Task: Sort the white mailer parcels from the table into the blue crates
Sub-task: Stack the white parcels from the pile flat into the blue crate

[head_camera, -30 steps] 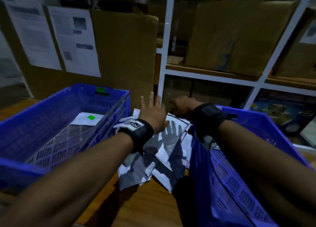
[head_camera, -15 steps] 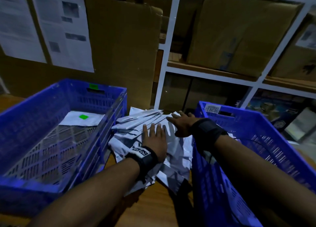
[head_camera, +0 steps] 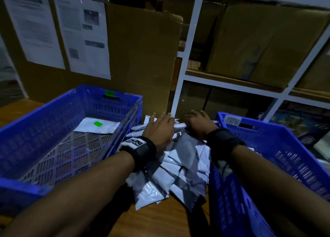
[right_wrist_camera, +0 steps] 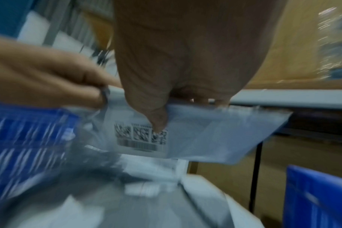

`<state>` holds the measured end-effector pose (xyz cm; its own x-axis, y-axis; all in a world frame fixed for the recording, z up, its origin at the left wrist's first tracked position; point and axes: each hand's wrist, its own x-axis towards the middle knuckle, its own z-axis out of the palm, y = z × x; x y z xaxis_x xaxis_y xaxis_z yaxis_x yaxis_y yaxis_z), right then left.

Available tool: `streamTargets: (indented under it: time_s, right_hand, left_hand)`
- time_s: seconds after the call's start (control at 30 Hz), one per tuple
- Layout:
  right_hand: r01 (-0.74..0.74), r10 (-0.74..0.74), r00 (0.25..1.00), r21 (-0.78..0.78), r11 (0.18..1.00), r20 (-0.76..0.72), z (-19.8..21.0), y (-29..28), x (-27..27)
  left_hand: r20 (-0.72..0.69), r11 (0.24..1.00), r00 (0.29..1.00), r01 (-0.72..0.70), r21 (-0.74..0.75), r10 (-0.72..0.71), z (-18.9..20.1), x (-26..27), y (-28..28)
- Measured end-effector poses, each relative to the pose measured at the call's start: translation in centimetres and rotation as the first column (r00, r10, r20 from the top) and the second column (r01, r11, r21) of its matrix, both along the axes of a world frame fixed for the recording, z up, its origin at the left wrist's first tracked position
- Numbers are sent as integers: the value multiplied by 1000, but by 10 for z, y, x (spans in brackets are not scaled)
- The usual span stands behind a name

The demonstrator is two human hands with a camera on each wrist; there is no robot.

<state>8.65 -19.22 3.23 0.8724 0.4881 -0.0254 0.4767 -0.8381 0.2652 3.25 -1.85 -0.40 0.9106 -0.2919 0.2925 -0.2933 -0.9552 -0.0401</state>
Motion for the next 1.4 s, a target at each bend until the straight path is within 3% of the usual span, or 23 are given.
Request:
streamTargets:
  time_s: [0.2, 0.5, 0.8, 0.97, 1.13, 1.4]
  right_hand:
    - [-12, -10, 996, 235, 972, 93, 60, -11, 5]
    - [-55, 17, 991, 282, 958, 136, 100, -30, -6]
    - [-111, 62, 964, 180, 977, 259, 106, -49, -19]
    - [-21, -13, 958, 117, 993, 286, 112, -73, -36]
    - [80, -88, 913, 37, 996, 398, 105, -115, -59]
    - [128, -141, 895, 60, 990, 423, 97, -181, -90]
  left_hand:
    - [143, 993, 987, -66, -98, 80, 51, 13, 19]
    - [321, 1000, 947, -9, -30, 18, 98, 26, 27]
    - [400, 994, 916, 44, -102, 0, 101, 23, 27]
    - [430, 995, 902, 67, -71, -30, 95, 25, 20]
    - [401, 996, 913, 89, -11, -77, 89, 21, -5]
    - [344, 975, 913, 198, 98, -220, 105, 6, -121]
